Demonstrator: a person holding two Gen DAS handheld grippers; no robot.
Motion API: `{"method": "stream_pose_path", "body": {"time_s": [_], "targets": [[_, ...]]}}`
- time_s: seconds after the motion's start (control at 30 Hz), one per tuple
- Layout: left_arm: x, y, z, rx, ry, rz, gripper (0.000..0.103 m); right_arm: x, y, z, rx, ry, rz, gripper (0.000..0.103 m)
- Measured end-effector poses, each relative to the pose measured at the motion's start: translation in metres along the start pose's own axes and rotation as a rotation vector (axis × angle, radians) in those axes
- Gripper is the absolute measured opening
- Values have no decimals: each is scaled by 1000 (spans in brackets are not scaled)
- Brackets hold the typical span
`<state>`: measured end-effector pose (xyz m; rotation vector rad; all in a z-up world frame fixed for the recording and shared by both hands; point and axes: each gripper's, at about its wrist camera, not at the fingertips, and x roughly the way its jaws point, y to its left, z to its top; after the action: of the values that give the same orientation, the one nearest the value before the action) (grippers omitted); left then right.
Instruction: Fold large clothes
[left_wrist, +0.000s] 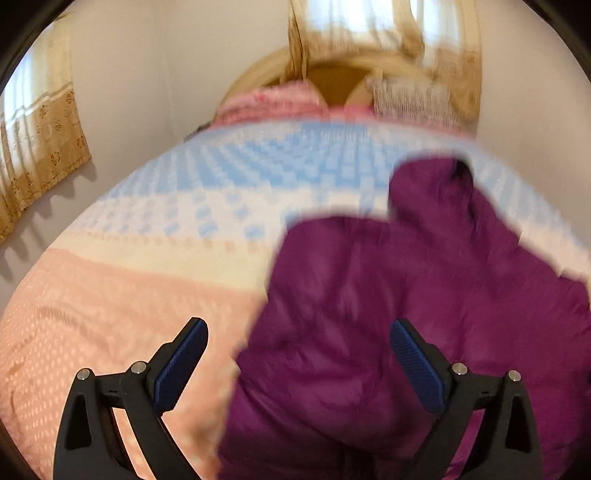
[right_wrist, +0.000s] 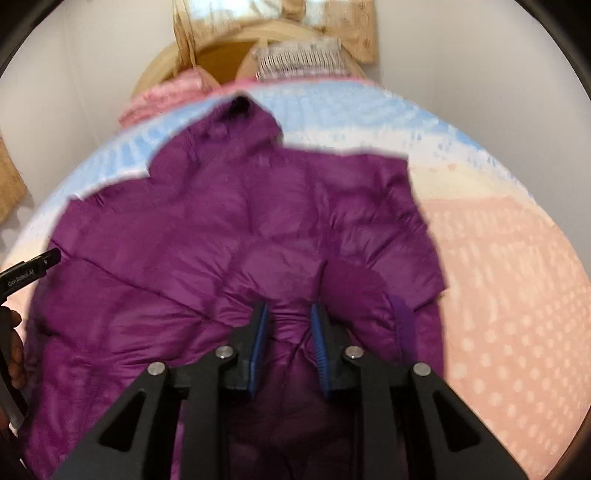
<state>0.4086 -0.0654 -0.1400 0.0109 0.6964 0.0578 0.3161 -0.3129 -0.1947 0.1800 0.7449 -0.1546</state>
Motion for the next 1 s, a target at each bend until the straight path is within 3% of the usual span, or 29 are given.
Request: {"method": "stream_pose_path", "body": {"time_s": [0.07, 0.17, 0.33, 0.47, 0.6, 1.0], "targets": [[1, 7, 20, -17, -21, 13, 99, -14, -4, 16, 30, -53, -6, 29], [27, 11, 42, -48, 9, 75, 99, -11, -13, 44, 88, -73, -55, 29], [76, 8, 46, -33, 72, 141, 99, 30, -24, 75, 162, -16, -99, 30], [111, -1, 32, -2, 139, 156, 99, 64, -28, 74, 129, 34, -137, 30], [129, -9, 17, 24, 183, 129, 99, 88, -45, 49, 163, 89, -157, 30], [136, -9, 15, -1, 195, 119, 102, 91, -42, 46, 139, 64, -182, 32]]}}
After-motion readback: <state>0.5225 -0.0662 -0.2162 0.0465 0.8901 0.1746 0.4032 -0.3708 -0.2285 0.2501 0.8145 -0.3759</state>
